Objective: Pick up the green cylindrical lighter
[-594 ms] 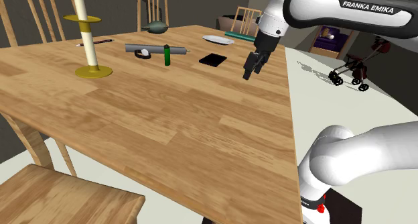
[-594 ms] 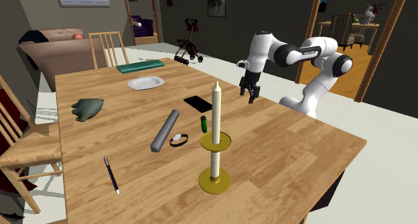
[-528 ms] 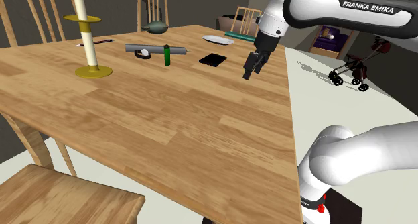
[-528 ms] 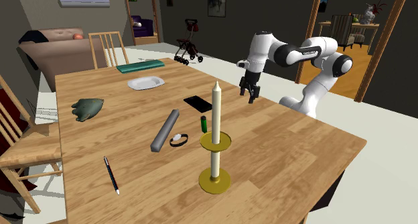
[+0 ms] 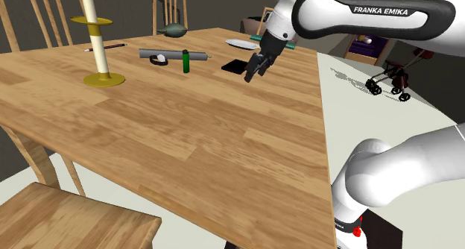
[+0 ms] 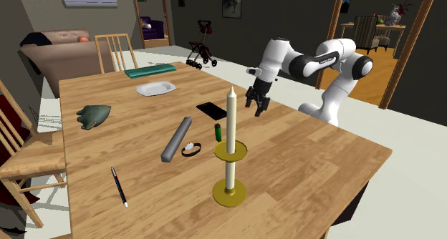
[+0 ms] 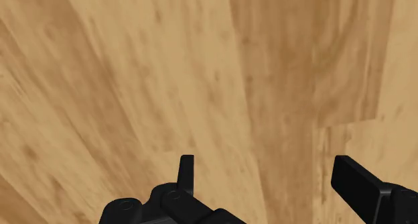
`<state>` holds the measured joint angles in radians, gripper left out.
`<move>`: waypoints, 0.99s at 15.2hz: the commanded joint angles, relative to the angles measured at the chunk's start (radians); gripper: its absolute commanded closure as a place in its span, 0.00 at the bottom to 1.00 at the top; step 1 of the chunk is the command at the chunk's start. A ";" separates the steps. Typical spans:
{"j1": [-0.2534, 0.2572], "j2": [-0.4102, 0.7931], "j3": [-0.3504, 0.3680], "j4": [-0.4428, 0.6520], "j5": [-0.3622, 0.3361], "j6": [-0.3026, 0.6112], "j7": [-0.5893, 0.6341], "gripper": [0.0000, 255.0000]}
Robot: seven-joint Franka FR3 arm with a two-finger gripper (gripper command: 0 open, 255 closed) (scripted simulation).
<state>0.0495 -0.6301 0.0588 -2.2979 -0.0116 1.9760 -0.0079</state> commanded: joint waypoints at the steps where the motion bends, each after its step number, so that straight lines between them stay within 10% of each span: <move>1: 0.007 0.037 0.011 0.009 0.005 0.081 0.007 0.00; 15: 0.026 0.337 0.119 0.217 -0.037 0.529 0.090 0.00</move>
<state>0.0754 -0.3100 0.1707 -2.0943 -0.0418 2.4730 0.0761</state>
